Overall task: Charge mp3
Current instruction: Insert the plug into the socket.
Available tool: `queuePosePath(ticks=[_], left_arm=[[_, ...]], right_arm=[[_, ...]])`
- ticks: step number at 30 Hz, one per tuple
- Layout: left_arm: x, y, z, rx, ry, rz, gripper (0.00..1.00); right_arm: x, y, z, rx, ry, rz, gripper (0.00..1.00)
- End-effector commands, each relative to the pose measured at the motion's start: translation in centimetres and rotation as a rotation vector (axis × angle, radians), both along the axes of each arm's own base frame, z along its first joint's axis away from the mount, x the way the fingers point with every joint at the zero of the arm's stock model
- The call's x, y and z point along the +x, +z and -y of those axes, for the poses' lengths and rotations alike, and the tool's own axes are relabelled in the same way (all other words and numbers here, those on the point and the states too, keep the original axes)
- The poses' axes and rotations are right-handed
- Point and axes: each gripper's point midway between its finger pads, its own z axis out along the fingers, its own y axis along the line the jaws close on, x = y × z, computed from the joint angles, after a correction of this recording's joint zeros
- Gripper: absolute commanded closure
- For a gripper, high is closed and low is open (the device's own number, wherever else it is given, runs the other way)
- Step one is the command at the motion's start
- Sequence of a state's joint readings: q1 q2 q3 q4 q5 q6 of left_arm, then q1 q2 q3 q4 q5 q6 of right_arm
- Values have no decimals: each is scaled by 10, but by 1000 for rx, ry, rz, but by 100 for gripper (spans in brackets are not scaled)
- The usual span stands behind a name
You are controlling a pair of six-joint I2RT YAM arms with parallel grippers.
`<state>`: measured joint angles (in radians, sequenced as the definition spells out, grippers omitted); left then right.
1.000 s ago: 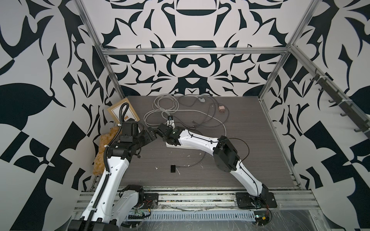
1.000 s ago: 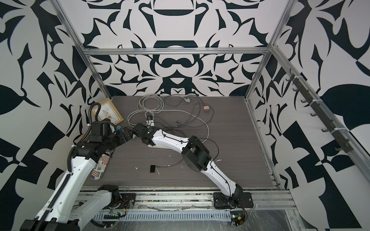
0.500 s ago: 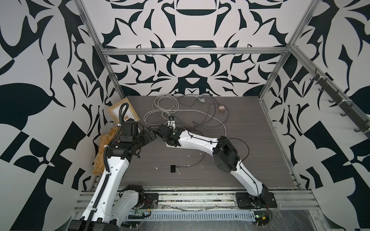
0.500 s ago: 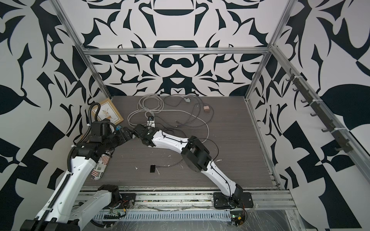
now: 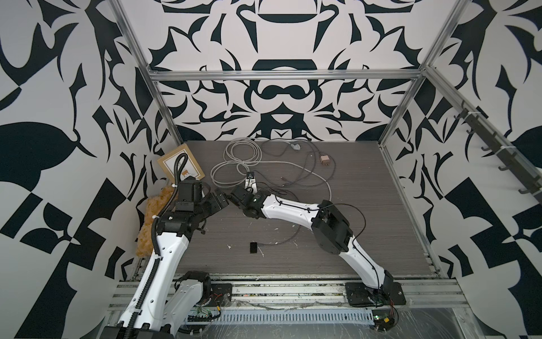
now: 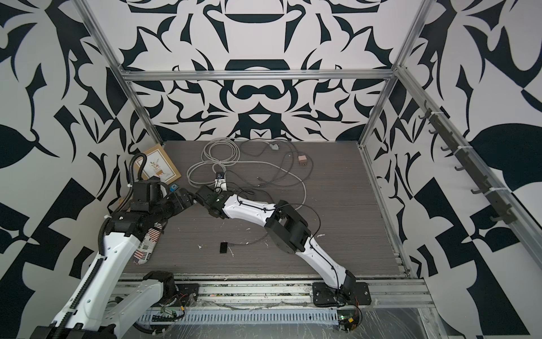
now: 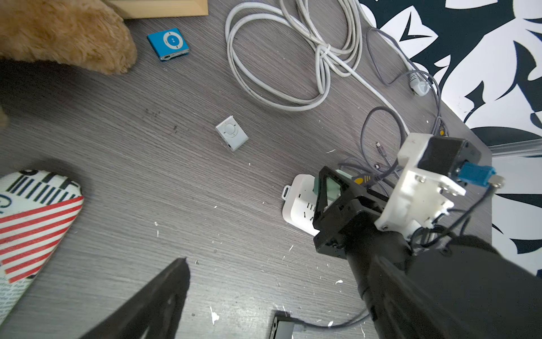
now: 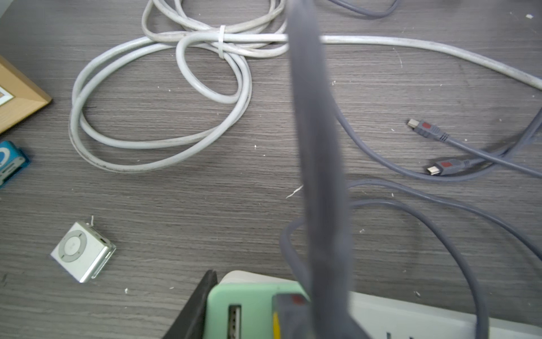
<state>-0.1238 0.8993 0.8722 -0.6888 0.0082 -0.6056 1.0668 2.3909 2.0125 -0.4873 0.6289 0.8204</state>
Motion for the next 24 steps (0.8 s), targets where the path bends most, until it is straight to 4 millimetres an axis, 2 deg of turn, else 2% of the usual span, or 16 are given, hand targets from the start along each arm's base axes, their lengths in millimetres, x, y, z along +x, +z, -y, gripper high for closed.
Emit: queuePosePath(ticks=[1, 6, 11, 16, 18, 21, 24], left_arm=[[0, 5, 4, -33, -4, 27, 1], [-3, 6, 2, -26, 5, 33, 1], [-7, 7, -1, -31, 29, 41, 1], [-10, 18, -7, -50, 82, 52, 1], [-13, 30, -15, -41, 130, 66, 1], [-17, 59, -25, -40, 188, 146, 1], [-19, 85, -27, -60, 204, 203, 1]], right_arm=[[-20, -53, 13, -187, 65, -70, 100], [-29, -57, 7, -181, 91, -70, 100], [-38, -66, 10, -184, 94, -80, 100], [-48, -76, 13, -185, 96, -92, 100], [-50, -79, 14, -195, 99, -95, 100], [-56, -87, 15, -189, 101, -108, 100], [-60, -95, 17, -198, 104, -124, 100]])
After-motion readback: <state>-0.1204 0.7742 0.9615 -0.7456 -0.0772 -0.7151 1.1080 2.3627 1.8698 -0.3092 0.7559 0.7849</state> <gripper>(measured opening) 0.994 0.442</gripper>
